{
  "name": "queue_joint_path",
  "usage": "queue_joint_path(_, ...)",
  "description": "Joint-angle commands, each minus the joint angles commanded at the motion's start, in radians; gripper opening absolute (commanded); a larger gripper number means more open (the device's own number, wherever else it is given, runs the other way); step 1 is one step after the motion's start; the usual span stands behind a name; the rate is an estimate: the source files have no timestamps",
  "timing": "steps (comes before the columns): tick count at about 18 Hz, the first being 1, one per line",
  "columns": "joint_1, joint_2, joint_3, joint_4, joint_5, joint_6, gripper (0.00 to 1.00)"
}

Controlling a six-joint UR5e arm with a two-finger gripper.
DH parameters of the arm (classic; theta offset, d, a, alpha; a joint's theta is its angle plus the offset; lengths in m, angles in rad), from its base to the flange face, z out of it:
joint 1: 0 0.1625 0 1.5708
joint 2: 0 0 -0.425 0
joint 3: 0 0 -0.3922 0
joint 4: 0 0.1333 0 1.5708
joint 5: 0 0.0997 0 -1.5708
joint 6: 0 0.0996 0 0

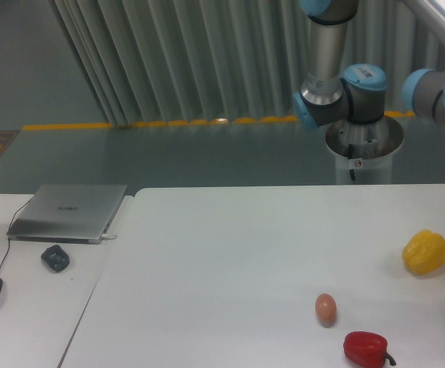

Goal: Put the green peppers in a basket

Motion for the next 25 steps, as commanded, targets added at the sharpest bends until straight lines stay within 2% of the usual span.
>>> queue_joint_path(2, 0.028, -0.011, 0.0, 0.006, -0.002, -0.014, 0.57)
queue_joint_path(4, 0.063, -0.023, -0.012, 0.008, -0.005, -0.09, 0.58)
queue_joint_path(5, 0.086, -0.026, 0.001, 0.006, -0.009, -0.107, 0.58)
queue_joint_path(10, 0.134, -0.046, -0.003, 0.008, -0.005, -0.115, 0.61)
queue_joint_path(11, 0.149, -0.049, -0.002, 0.008, -0.006, -0.115, 0.64)
queue_joint_path(13, 0.158, -0.06, -0.003, 0.008, -0.006, -0.117, 0.8)
queue_joint_path(16, 0.163, -0.069, -0.003, 0.008, -0.005, -0.118, 0.9)
queue_joint_path(21, 0.164, -0.069, -0.009, 0.008, -0.005, -0.118, 0.98)
queue_joint_path(25, 0.154, -0.061, -0.02, 0.008, -0.005, -0.153, 0.99)
